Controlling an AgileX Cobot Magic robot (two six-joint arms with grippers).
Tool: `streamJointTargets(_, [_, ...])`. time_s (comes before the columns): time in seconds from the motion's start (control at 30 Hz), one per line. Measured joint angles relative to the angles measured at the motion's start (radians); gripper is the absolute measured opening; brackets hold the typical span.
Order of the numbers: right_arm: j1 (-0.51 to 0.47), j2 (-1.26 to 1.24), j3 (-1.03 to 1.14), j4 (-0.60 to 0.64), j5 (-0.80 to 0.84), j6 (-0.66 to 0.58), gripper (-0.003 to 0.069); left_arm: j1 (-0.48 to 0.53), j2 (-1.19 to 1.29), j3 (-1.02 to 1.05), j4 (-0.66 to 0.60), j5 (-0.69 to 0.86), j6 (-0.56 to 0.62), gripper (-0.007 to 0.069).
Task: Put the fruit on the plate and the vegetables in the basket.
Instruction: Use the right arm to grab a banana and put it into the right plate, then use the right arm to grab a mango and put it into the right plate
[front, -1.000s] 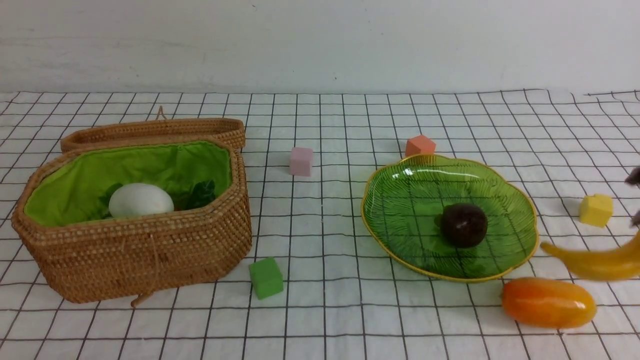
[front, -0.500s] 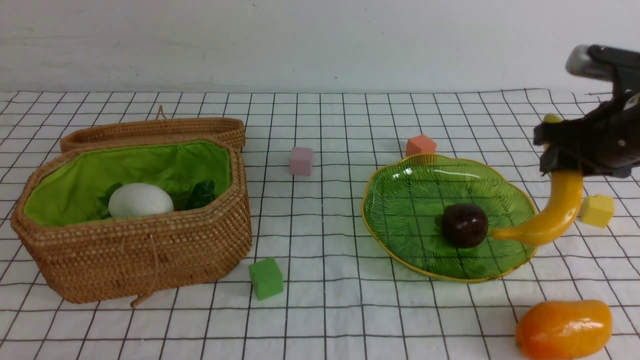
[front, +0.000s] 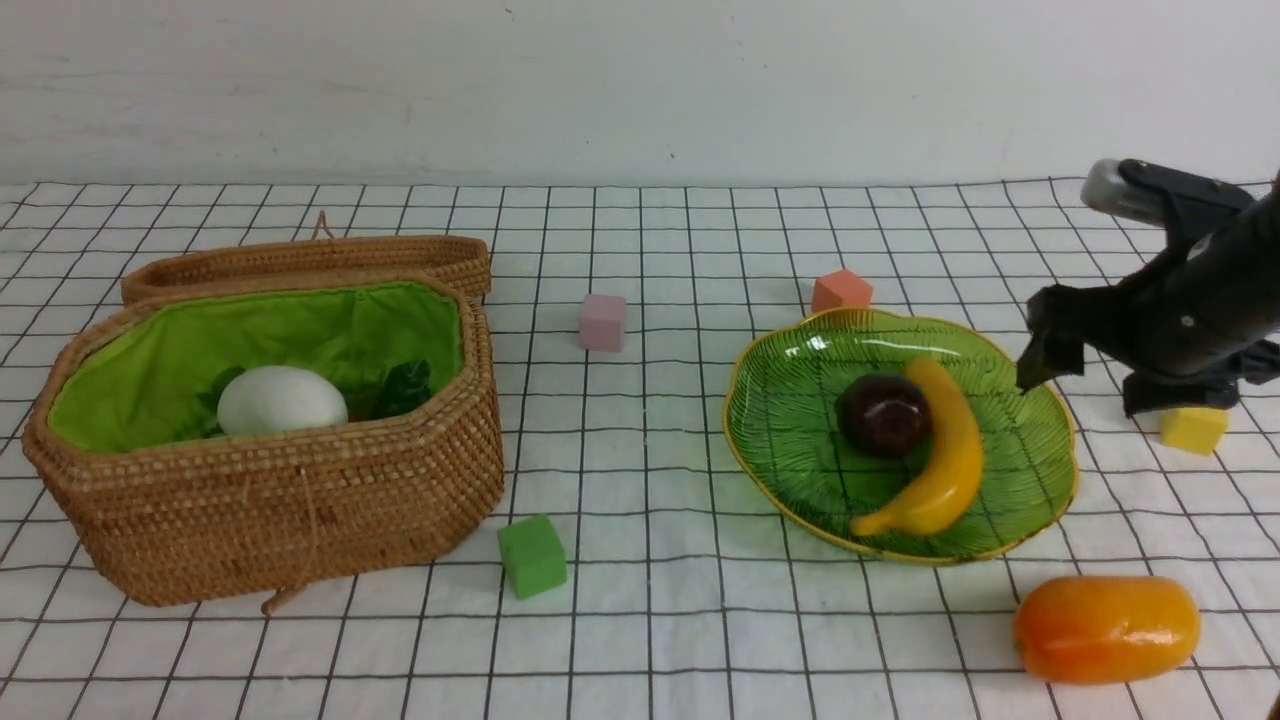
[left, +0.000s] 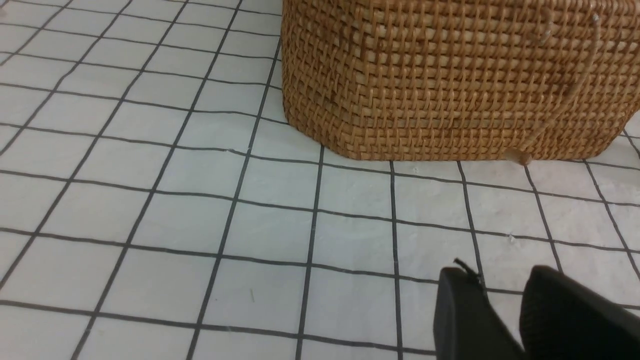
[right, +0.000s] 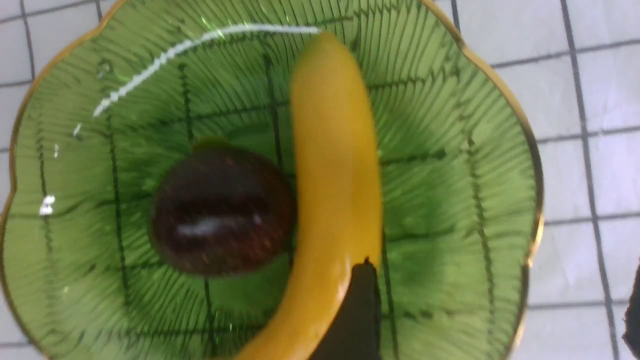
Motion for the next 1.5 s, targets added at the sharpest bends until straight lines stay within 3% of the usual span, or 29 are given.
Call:
streamJointTargets(0.2, [0.036, -0.229, 0.087, -0.004, 0.196, -0.073, 0.0597, 0.000, 0.000, 0.000, 0.000, 0.000, 0.000, 0.0182])
streamJointTargets(0.33, [0.082, -0.288, 0.197, -0.044, 0.260, -0.216, 0.0560, 0.000, 0.000, 0.000, 0.000, 0.000, 0.000, 0.0183])
streamJointTargets(0.37, [0.093, -0.292, 0.224, -0.073, 0.270, -0.288, 0.0554, 0.000, 0.000, 0.000, 0.000, 0.000, 0.000, 0.0183])
streamJointTargets(0.43, [0.122, -0.294, 0.297, -0.169, 0.272, -0.568, 0.0545, 0.000, 0.000, 0.000, 0.000, 0.000, 0.000, 0.0183])
streamJointTargets(0.53, [0.130, -0.294, 0.334, -0.212, 0.254, -0.752, 0.0541, 0.000, 0.000, 0.000, 0.000, 0.000, 0.000, 0.0183])
streamJointTargets(0.57, [0.130, -0.294, 0.353, -0.222, 0.212, -0.876, 0.0540, 0.000, 0.000, 0.000, 0.000, 0.000, 0.000, 0.0183])
streamJointTargets(0.7, [0.133, -0.276, 0.360, -0.215, 0.109, -0.990, 0.0542, 0.000, 0.000, 0.000, 0.000, 0.000, 0.000, 0.0186])
streamJointTargets(1.03, [0.138, -0.047, 0.362, -0.229, 0.019, -0.998, 0.0647, 0.000, 0.000, 0.000, 0.000, 0.000, 0.000, 0.0197])
streamJointTargets(1.17, [0.138, 0.027, 0.361, -0.231, 0.011, -0.992, 0.0622, 0.000, 0.000, 0.000, 0.000, 0.000, 0.000, 0.0200])
streamJointTargets(1.23, [0.138, 0.038, 0.351, -0.228, 0.025, -0.971, 0.0553, 0.000, 0.000, 0.001, 0.000, 0.000, 0.000, 0.0202])
streamJointTargets(1.43, [0.138, 0.022, 0.310, -0.201, 0.103, -0.958, 0.0556, 0.000, 0.000, 0.001, 0.000, 0.000, 0.000, 0.0208])
streamJointTargets(1.5, [0.138, -0.023, 0.267, -0.131, 0.165, -0.988, 0.0556, 0.000, 0.000, 0.001, 0.000, 0.000, 0.000, 0.0210])
